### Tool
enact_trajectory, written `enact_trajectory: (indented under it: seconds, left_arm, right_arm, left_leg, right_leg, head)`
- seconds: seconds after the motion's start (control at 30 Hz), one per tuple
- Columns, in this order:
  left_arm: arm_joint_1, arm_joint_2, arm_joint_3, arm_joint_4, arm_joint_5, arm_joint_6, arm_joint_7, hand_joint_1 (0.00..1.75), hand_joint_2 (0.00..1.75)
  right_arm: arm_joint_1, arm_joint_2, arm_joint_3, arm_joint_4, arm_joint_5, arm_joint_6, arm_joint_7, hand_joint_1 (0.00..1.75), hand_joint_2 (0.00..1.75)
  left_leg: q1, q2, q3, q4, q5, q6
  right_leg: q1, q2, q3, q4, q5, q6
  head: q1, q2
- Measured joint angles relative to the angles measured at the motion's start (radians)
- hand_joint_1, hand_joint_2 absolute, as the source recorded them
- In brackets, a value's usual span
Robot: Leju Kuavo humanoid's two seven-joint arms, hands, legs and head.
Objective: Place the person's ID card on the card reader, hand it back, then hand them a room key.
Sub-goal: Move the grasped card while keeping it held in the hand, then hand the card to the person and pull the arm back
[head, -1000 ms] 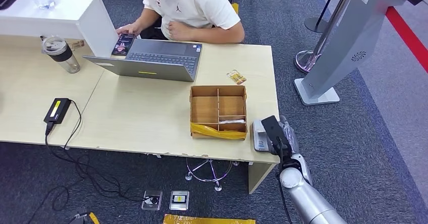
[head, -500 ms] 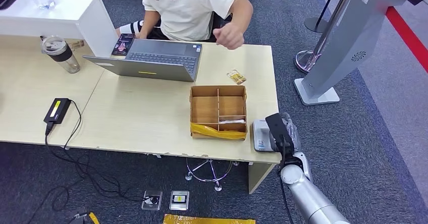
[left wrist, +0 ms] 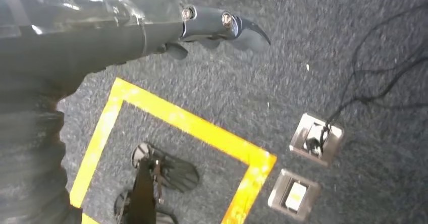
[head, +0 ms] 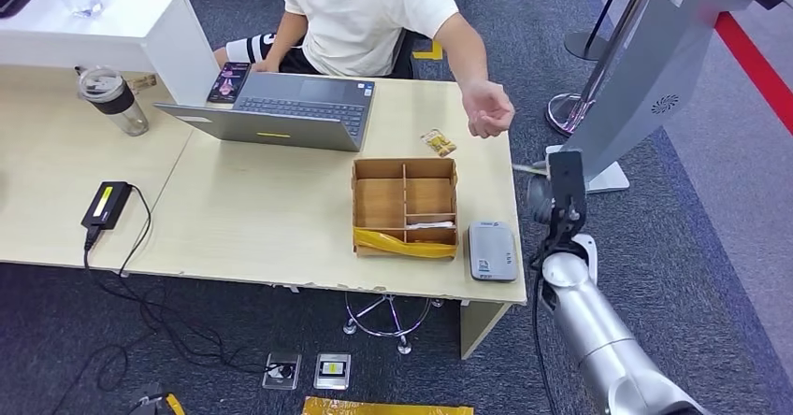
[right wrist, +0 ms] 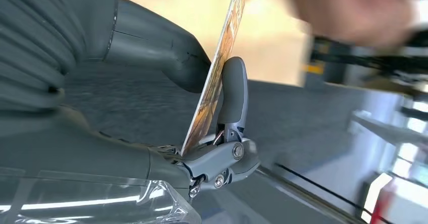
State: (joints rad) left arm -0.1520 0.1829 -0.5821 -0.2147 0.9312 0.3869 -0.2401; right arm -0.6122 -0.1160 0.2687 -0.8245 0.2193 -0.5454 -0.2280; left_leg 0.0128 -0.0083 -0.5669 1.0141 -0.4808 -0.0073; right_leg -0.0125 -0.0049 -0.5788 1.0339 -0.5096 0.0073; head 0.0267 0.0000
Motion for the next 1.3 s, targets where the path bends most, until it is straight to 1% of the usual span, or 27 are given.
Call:
enact_trajectory:
  seconds: [0.1,0.17,0.27,0.37,0.43,0.57,0.63,0.7,0.77,0.83,0.93,1.3]
  left_arm:
    - [0.003,0.002,0.000,0.001,-0.015,-0.031,0.000,0.00,1.75]
    - [0.003,0.006,-0.001,0.001,-0.020,-0.048,0.001,0.00,1.75]
    - [0.003,0.010,-0.001,0.001,-0.022,-0.052,0.001,0.00,1.75]
    - [0.003,0.011,-0.001,0.001,-0.030,-0.060,0.001,0.00,1.75]
    - [0.003,0.011,-0.001,0.001,-0.041,-0.067,0.001,0.00,1.75]
    - [-0.004,0.011,-0.007,0.001,-0.068,-0.077,0.001,0.00,1.75]
    - [-0.017,0.008,-0.013,0.001,-0.089,-0.069,0.001,0.00,1.75]
    - [-0.039,-0.002,-0.026,0.001,-0.111,-0.047,0.004,0.00,1.75]
    - [-0.061,-0.016,-0.038,-0.001,-0.123,-0.032,0.010,0.00,1.75]
    - [-0.073,-0.029,-0.050,-0.002,-0.129,-0.028,0.013,0.00,1.75]
    - [-0.079,-0.038,-0.059,-0.002,-0.133,-0.029,0.014,0.00,1.75]
    - [-0.097,-0.048,-0.083,-0.002,-0.147,-0.033,0.029,0.00,1.75]
  right_arm:
    - [-0.078,-0.011,-0.031,-0.110,0.022,-0.002,0.032,1.75,1.75]
    - [-0.113,-0.014,-0.043,-0.167,0.043,-0.003,0.049,1.75,1.75]
    - [-0.125,-0.014,-0.054,-0.228,0.051,-0.006,0.049,1.75,1.75]
    - [-0.130,-0.014,-0.059,-0.278,0.068,-0.004,0.023,1.75,1.75]
    - [-0.145,-0.012,-0.059,-0.295,0.107,0.004,0.011,1.75,1.75]
    - [-0.206,0.010,-0.047,-0.297,0.244,0.020,-0.001,1.75,1.75]
    - [-0.254,0.031,-0.028,-0.269,0.370,0.037,0.011,1.75,1.75]
    - [-0.320,0.056,0.006,-0.201,0.515,0.051,0.028,1.75,1.75]
    - [-0.370,0.080,0.035,-0.124,0.592,0.051,0.030,1.75,1.75]
    - [-0.399,0.100,0.056,-0.060,0.624,0.050,0.031,1.75,1.75]
    - [-0.424,0.117,0.078,0.011,0.651,0.051,0.036,1.75,1.75]
    - [-0.453,0.132,0.131,0.166,0.784,0.076,0.095,1.75,1.75]
  left_leg:
    - [0.000,0.000,0.000,0.000,0.000,0.000]
    - [0.000,0.001,0.001,0.000,0.000,0.000]
    - [0.000,0.000,0.001,0.000,0.000,0.000]
    - [0.000,0.000,0.000,0.000,0.000,0.000]
    - [0.000,0.000,0.000,0.000,0.000,0.000]
    - [0.000,0.000,0.000,0.000,0.000,0.000]
    - [0.000,0.000,0.000,0.000,0.000,0.000]
    - [0.000,0.000,0.000,0.000,0.001,-0.001]
    - [0.001,-0.001,0.000,0.000,0.002,-0.001]
    - [0.001,-0.003,0.000,0.000,0.002,-0.001]
    - [0.001,-0.002,-0.001,0.000,0.002,-0.001]
    - [0.001,-0.001,0.000,0.000,0.002,-0.001]
  right_leg:
    - [0.000,0.001,0.000,0.000,0.000,0.000]
    - [0.000,0.001,0.000,0.000,0.000,0.000]
    - [0.000,0.001,0.000,0.000,0.000,0.000]
    - [0.000,0.000,0.000,0.000,0.000,0.000]
    - [0.000,0.000,0.000,0.000,0.000,0.000]
    - [0.000,0.001,0.000,0.000,0.000,0.000]
    - [0.000,0.001,0.000,0.000,0.000,0.000]
    - [0.000,0.000,0.000,0.000,0.000,0.000]
    - [0.001,-0.002,0.001,0.000,0.000,0.000]
    - [0.001,-0.003,0.001,0.000,0.000,0.000]
    - [0.001,-0.003,0.001,0.000,0.000,0.000]
    - [0.001,0.000,0.000,-0.001,0.000,0.000]
  head:
    - [0.000,0.000]
    - [0.001,0.000]
    - [0.000,0.000]
    - [0.000,0.000]
    - [0.000,0.000]
    - [0.000,0.000]
    - [0.000,0.000]
    - [0.000,0.000]
    - [0.000,0.000]
    - [0.000,0.000]
    - [0.000,0.000]
    - [0.000,0.000]
